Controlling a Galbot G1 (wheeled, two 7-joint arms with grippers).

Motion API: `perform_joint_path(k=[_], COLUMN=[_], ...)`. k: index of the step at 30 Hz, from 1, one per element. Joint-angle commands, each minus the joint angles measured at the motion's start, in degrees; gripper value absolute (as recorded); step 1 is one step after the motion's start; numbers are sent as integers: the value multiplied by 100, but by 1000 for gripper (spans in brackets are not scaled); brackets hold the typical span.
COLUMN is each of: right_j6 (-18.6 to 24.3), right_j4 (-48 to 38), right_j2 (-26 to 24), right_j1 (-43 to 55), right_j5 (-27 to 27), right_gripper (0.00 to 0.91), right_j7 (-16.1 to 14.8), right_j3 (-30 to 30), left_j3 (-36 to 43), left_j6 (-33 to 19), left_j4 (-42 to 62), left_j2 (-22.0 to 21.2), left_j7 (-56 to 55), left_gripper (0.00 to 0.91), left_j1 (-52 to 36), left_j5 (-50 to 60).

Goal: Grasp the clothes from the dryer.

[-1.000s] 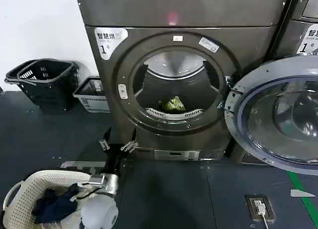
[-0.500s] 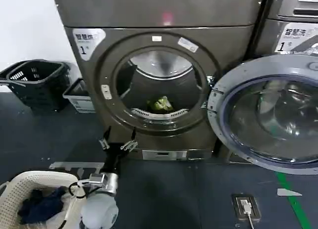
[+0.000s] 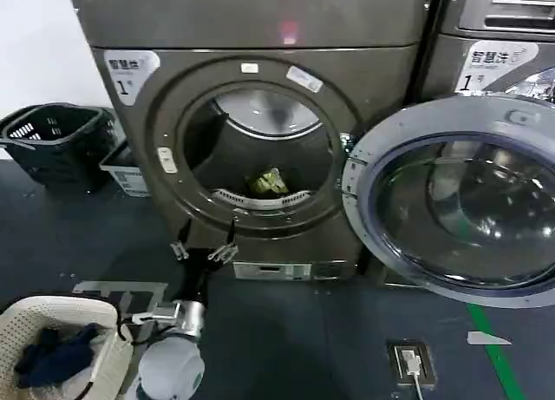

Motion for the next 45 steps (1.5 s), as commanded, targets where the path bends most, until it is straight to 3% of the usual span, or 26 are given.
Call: perform_joint_path(k=[1,12,45], right_j6=[2,10,679], right_j4=[10,28,-34], right_j2=[-5,-1,47], right_j1=[12,64,-41], right_j5=[2,-6,19], right_gripper=[907,907,907], right_j7=[-2,-8,-116], right_j3=[-17,-69,16], left_j3=[-12,2,-85], left_j6=[4,48,65], left_j4=[0,43,126], left_j2=[14,14,-10], left_j7=[-3,-9,-24], left_gripper=[907,907,907], left_j1=[0,-110,-346], left_j5=[-11,-51,-175])
